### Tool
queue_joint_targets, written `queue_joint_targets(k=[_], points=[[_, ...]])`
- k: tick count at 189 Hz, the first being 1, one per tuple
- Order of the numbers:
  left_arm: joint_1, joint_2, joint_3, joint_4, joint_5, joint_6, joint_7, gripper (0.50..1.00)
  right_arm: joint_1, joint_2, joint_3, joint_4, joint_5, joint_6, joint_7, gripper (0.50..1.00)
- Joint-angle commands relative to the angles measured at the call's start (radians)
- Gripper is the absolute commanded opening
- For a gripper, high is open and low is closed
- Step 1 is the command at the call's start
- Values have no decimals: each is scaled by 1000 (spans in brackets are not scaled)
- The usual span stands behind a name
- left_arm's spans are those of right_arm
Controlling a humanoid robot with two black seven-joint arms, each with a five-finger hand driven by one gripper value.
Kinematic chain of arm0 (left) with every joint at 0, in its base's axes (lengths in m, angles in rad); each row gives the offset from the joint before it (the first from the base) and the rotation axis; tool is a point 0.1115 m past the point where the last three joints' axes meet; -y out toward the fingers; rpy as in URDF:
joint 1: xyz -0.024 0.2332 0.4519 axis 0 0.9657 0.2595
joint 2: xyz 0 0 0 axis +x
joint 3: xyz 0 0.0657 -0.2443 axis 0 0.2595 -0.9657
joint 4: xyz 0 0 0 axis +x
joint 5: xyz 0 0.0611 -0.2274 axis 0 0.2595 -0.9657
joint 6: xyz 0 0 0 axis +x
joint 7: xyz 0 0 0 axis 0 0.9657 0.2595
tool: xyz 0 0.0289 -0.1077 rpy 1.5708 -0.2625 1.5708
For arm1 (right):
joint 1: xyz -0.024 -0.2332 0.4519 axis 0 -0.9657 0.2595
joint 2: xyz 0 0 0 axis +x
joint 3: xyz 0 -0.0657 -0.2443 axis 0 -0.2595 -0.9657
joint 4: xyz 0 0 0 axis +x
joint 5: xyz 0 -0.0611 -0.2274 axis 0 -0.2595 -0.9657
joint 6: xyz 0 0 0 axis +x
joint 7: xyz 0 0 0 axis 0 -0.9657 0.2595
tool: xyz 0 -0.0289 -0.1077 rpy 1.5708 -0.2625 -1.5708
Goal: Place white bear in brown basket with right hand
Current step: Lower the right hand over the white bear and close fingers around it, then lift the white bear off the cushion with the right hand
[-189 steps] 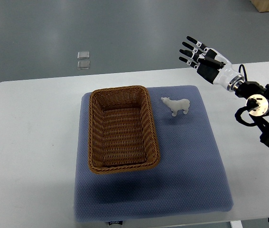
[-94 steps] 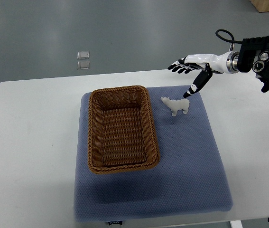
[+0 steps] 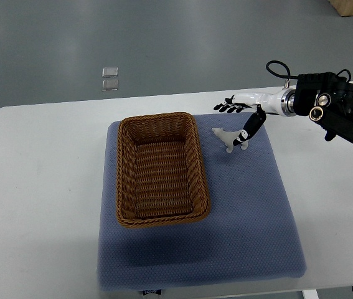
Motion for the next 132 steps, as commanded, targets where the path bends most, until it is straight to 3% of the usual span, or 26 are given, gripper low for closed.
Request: queue_joint_targets(k=[1,50,80,89,132], points=[[0,0,0,2,0,0,0,1000,-20,16,-2,-2,-4,-25,0,924],[0,0,0,4,0,0,0,1000,-32,22,-10,-10,-18,-47,0,905],[0,0,0,2,0,0,0,1000,-32,23,-27,-14,-19,-59,0,862],[0,0,0,2,0,0,0,1000,-32,23,-39,-21,-19,-70,0,830],[0,0,2,2,0,0,0,1000,-32,26,-93,-37,-19,-113,3,797]])
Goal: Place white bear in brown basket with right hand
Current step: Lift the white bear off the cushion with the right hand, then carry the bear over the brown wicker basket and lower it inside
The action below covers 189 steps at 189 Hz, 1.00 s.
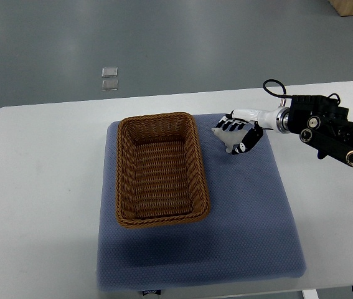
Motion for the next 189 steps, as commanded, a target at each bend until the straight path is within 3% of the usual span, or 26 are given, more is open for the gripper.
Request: queue_joint_targets(k=[1,18,39,70,135,189], points=[[0,0,2,0,0,0,0,1000,0,2,-20,-8,0,-14,3,797],[0,0,0,2,0,0,0,1000,0,5,-21,-8,0,-15,6,774],[0,0,-2,2,0,0,0,1000,0,5,-21,-8,-15,-20,11,617],[0,0,-3,2,0,0,0,1000,5,3,-21,-9,-27,-32,14,500],[0,0,-2,2,0,0,0,1000,82,-29,-6,9,-8,-11,17,500],[-6,0,-2,0,0,0,0,1000,220,-116,-3,156,107,52,9,500]])
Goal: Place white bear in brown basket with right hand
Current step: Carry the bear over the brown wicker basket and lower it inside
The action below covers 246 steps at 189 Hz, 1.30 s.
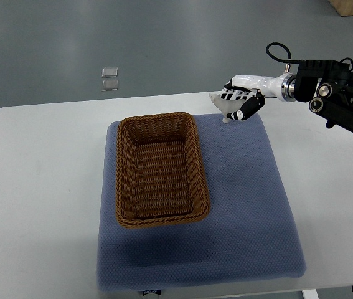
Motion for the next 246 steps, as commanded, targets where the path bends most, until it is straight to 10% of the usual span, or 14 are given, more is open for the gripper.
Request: queue_joint_targets(k=[1,67,246], points=[[-3,0,0,-1,0,0,0,1000,47,-25,0,54,60,15,-4,500],[-3,0,0,-1,0,0,0,1000,92,16,-6,220,222,2,2,500],[-3,0,5,-1,0,0,1,1000,-119,378,-86,-32,35,-120,4,500]])
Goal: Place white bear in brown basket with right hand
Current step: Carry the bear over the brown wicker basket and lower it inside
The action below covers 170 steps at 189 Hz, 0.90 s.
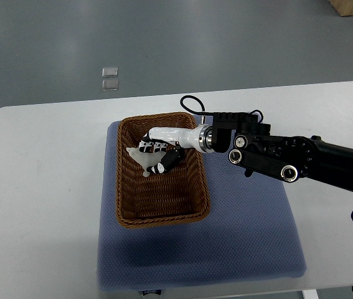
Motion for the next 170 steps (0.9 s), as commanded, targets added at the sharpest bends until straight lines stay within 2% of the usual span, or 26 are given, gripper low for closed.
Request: queue_joint_targets(k=[1,85,117,121,128,140,150,161,170], points=[[0,0,0,0,0,0,0,1000,-13,6,0,-5,-7,-1,0,500],[0,0,0,2,0,0,0,1000,-33,37,-21,-49,-94,-30,0,504],[0,0,0,2,0,0,1,1000,-33,38,-21,-52,-94,-30,0,599],[0,0,0,2,0,0,1,1000,-33,38,-21,-52,-94,-30,0,619],[0,0,0,2,0,0,0,1000,-33,37,-21,-52,-94,-28,0,686],[0,0,0,2,0,0,0,1000,-32,37,-20,-52,-94,-27,0,748],[0,0,0,2,0,0,0,1000,-32,35,-20,-52,-92,-25,0,756],[0,0,0,2,0,0,0,1000,-29,32,-17,-52,-93,-24,-2,801],[0,0,-1,2,0,0,0,1000,-26,29,-15,-52,-92,-22,-2,815]])
